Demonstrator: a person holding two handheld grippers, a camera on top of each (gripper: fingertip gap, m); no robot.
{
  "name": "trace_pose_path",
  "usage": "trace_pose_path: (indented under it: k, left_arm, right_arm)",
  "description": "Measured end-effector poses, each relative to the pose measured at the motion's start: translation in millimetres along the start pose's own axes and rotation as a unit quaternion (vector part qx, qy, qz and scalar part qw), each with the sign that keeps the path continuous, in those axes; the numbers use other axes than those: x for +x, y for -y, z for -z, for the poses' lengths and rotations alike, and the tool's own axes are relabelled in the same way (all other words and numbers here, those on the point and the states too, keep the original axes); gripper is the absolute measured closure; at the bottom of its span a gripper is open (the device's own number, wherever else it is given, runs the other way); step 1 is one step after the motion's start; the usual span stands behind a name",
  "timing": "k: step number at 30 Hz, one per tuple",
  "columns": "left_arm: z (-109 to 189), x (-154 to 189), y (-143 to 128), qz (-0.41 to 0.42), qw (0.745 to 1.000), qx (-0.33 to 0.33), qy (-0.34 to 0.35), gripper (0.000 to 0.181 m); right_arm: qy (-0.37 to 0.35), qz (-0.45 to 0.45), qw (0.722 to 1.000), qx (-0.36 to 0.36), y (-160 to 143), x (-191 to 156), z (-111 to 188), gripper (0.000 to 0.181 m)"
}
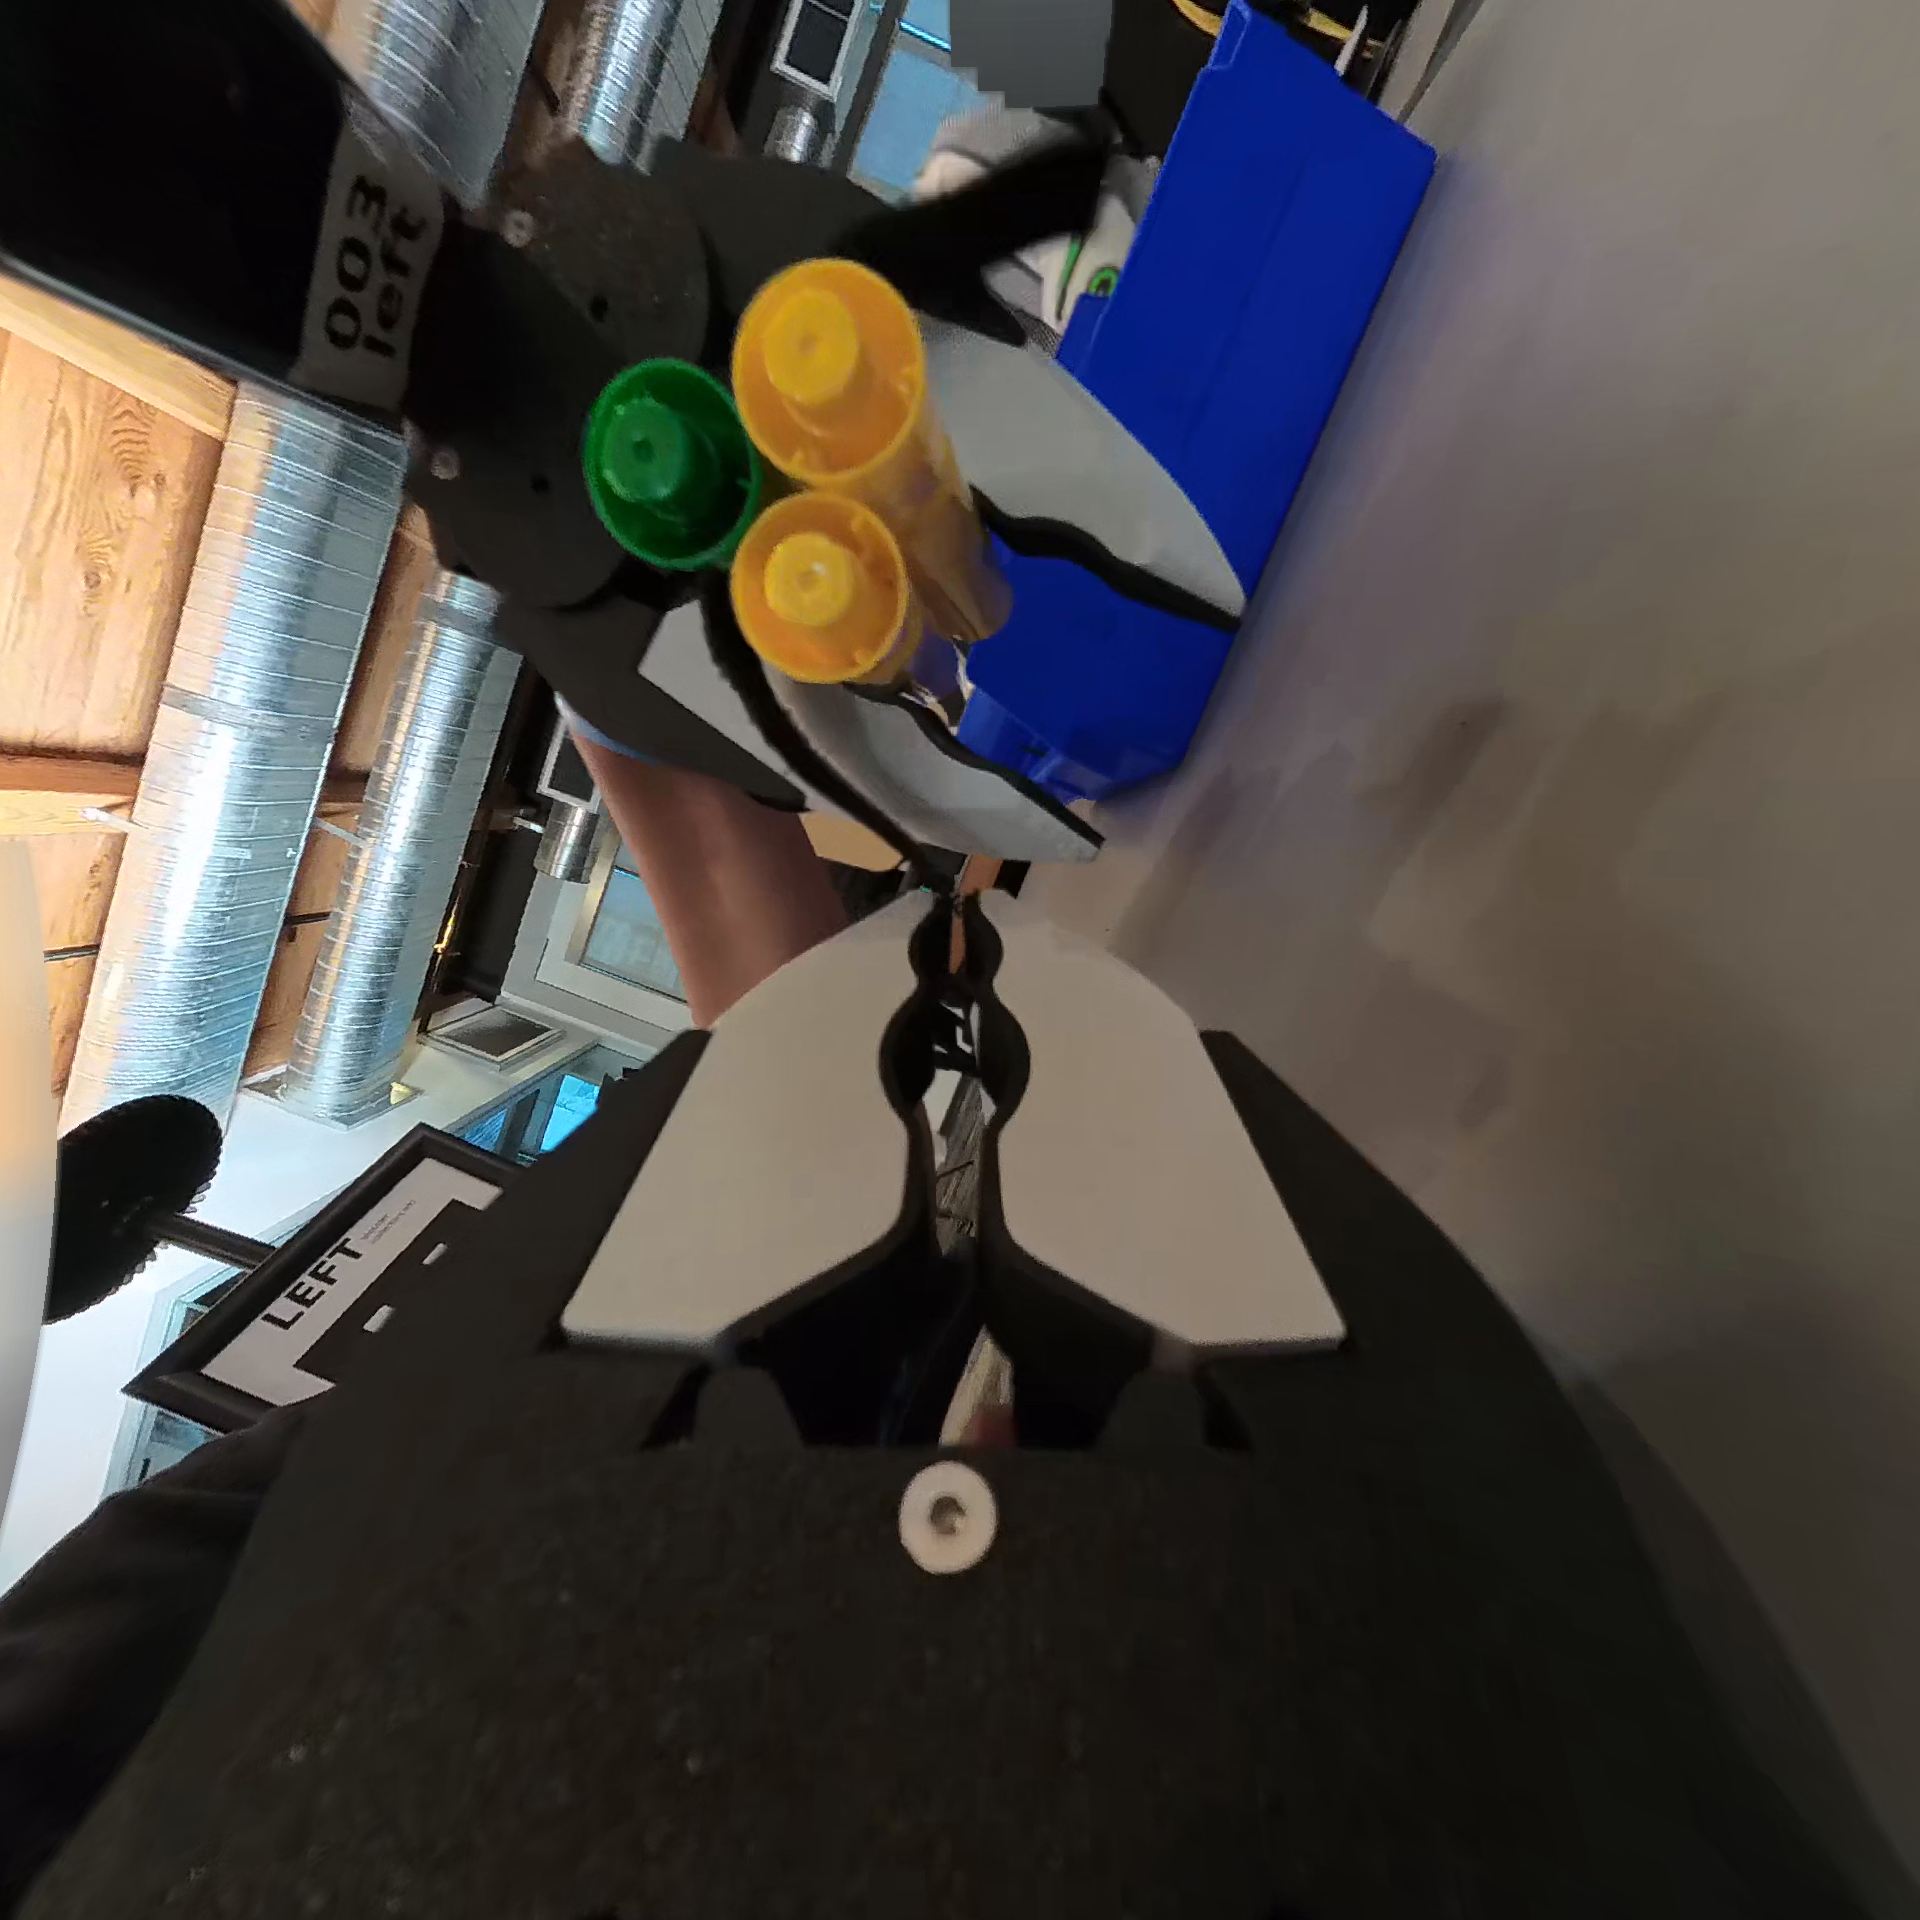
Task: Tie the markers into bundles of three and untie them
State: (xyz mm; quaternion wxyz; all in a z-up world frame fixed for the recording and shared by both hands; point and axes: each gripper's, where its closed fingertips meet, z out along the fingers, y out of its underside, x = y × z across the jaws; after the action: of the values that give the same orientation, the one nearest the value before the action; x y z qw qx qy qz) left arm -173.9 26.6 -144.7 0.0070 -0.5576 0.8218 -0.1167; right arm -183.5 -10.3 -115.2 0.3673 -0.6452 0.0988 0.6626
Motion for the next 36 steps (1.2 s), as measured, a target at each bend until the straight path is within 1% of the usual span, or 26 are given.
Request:
trace_pose_path:
  k: [5, 14, 19, 22, 25, 31, 33, 35, 36]
  left_arm:
    - [2, 0, 0, 0.001, 1.000, 0.002, 0.001, 0.141]
    - [0, 2, -2, 0.000, 1.000, -0.004, -0.005, 0.139]
    - [0, 3, -2, -0.001, 1.000, -0.006, -0.006, 0.140]
    - [1, 4, -1, -0.001, 1.000, 0.000, -0.006, 0.140]
    - [2, 4, -1, -0.002, 1.000, 0.002, -0.008, 0.140]
    - [1, 4, -3, 0.000, 1.000, -0.002, -0.009, 0.140]
    - [1, 3, -2, 0.001, 1.000, -0.001, -0.009, 0.140]
    - [1, 3, -2, 0.000, 1.000, 0.000, -0.010, 0.140]
    - [1, 4, -2, 0.000, 1.000, 0.000, -0.009, 0.140]
  right_arm:
    - [-0.006, -0.026, 1.000, -0.008, 0, 6, -1, 0.180]
    - [-0.003, -0.020, 1.000, 0.001, 2, 5, 0, 0.176]
    - [-0.016, -0.016, 1.000, 0.009, 12, 10, -1, 0.179]
    - [-0.027, -0.020, 0.999, -0.013, 8, 15, -4, 0.180]
    - [-0.024, -0.021, 0.999, -0.005, 11, 14, -4, 0.180]
    - [-0.012, -0.025, 1.000, -0.007, 8, 11, -5, 0.172]
    - [-0.014, -0.024, 1.000, -0.007, 8, 11, -5, 0.173]
    - [-0.020, -0.023, 0.999, -0.010, 7, 13, -5, 0.181]
    - [-0.020, -0.023, 0.999, -0.010, 7, 13, -5, 0.181]
